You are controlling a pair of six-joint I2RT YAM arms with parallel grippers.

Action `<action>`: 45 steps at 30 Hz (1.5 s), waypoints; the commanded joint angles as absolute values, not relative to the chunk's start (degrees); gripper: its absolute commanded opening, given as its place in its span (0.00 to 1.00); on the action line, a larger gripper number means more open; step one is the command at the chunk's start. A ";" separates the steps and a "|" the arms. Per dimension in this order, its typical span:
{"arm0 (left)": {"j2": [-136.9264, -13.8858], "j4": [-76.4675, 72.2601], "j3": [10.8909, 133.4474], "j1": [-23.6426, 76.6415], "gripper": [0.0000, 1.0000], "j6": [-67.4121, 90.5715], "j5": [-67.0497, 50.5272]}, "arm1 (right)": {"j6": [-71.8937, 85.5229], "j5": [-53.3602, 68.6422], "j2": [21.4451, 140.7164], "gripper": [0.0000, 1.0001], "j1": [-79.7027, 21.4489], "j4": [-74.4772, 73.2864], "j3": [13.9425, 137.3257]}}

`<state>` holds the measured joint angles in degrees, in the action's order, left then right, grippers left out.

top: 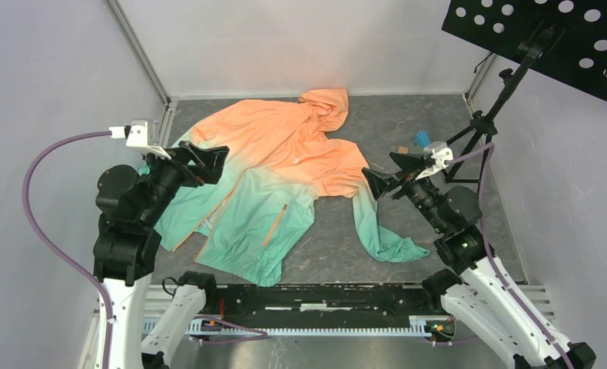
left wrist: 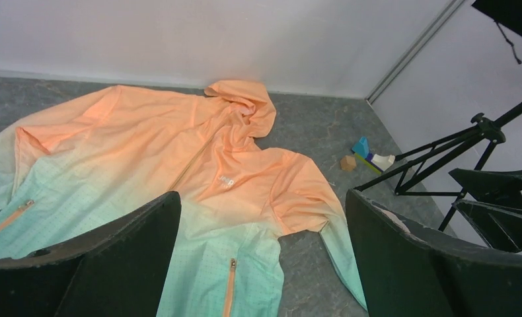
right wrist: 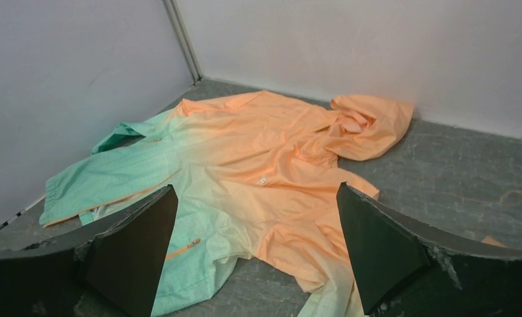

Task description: Zip up the jacket

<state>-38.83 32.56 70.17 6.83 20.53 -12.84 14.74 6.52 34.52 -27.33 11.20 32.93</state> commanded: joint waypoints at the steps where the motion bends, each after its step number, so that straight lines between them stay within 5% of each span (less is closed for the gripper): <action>1: -38.83 32.08 68.66 6.50 1.00 22.40 -14.05 | 17.76 9.63 38.37 0.97 -27.50 12.98 33.46; 7: -39.04 33.90 68.30 6.51 1.00 20.28 -13.63 | 15.20 16.41 51.34 0.97 -32.79 11.01 37.90; 14: -38.39 36.65 68.09 6.50 1.00 16.09 -10.19 | 14.29 6.08 69.78 0.97 -50.03 10.79 45.60; 19: -37.26 39.90 68.45 7.19 1.00 12.91 7.22 | 16.63 1.01 86.01 0.97 -59.05 9.87 55.67; 26: -35.81 41.08 66.37 7.21 1.00 16.86 0.34 | 24.15 -13.15 103.70 0.99 -64.89 2.90 68.67; 35: -36.73 40.03 62.46 7.21 1.00 22.63 -5.40 | 18.98 -21.65 109.56 0.91 -64.82 6.93 64.41; 45: -53.85 36.67 59.81 6.54 1.00 29.16 -3.89 | 22.42 -19.35 103.37 0.85 -57.80 11.86 47.03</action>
